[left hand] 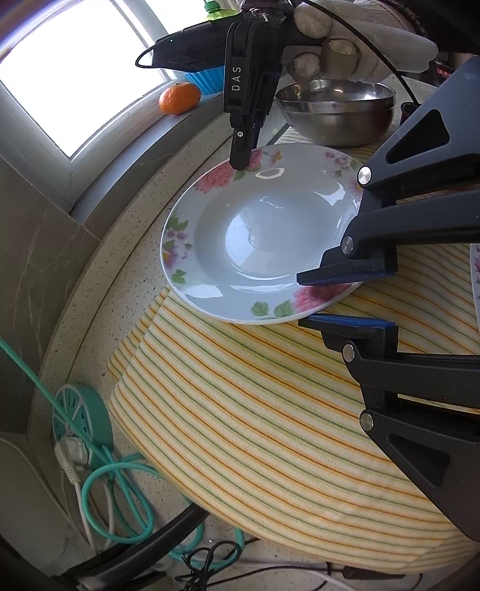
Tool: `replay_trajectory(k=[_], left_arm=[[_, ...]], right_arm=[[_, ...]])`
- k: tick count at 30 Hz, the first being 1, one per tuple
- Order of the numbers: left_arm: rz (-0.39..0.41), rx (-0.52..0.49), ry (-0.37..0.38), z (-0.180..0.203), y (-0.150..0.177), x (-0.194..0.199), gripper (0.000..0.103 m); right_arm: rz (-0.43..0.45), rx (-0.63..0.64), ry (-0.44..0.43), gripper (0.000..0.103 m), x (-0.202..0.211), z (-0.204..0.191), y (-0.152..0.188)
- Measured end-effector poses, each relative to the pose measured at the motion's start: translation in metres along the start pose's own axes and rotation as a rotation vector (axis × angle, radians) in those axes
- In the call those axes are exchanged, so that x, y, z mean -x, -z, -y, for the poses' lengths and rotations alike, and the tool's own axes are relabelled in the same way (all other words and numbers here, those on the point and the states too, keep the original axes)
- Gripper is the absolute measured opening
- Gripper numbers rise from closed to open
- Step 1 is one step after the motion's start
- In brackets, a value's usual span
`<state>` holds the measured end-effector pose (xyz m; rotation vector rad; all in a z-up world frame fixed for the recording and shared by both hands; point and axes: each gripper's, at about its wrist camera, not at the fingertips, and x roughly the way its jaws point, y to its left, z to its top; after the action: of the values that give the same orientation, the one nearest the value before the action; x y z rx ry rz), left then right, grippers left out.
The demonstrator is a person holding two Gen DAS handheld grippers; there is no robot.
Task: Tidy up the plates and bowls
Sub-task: 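Lift the pink-flower plate and carry it toward the plate stack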
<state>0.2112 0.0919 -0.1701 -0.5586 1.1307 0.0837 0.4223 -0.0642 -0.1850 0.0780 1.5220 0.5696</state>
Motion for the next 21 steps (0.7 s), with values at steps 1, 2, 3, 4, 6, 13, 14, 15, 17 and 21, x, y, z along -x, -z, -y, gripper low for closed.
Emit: replay_trajectory(k=[1,2,3,4,6,13,14,15,17,21], left_arm=[[0.002,0.002,-0.001,-0.002,0.000,0.001,0.014],[0.005,0.004,-0.003,-0.003,0.001,0.002,0.014],[0.008,0.008,-0.005,-0.004,0.001,0.004,0.014],[0.009,0.011,-0.006,-0.006,0.001,0.005,0.014],[0.014,0.015,-0.005,-0.009,0.002,0.009,0.014],[0.027,0.029,-0.002,-0.022,0.004,0.023,0.014],[0.027,0.029,-0.001,-0.024,0.004,0.026,0.014],[0.027,0.030,0.000,-0.025,0.004,0.027,0.014],[0.029,0.032,0.003,-0.028,0.005,0.031,0.013],[0.037,0.024,0.013,-0.032,0.007,0.042,0.014]], right_arm=[[-0.002,0.003,0.000,0.013,-0.001,-0.002,0.001],[-0.002,0.007,0.000,0.013,-0.001,-0.004,0.001],[-0.004,0.011,-0.001,0.013,-0.001,-0.006,0.002],[-0.006,0.013,-0.002,0.013,-0.001,-0.009,0.002],[-0.007,0.022,-0.002,0.013,0.000,-0.014,0.004],[0.000,0.037,-0.015,0.013,0.005,-0.032,0.011],[0.000,0.037,-0.016,0.013,0.006,-0.034,0.013],[0.001,0.038,-0.016,0.013,0.006,-0.036,0.014],[0.002,0.036,-0.017,0.013,0.008,-0.041,0.018],[0.011,0.024,-0.029,0.013,0.014,-0.048,0.027]])
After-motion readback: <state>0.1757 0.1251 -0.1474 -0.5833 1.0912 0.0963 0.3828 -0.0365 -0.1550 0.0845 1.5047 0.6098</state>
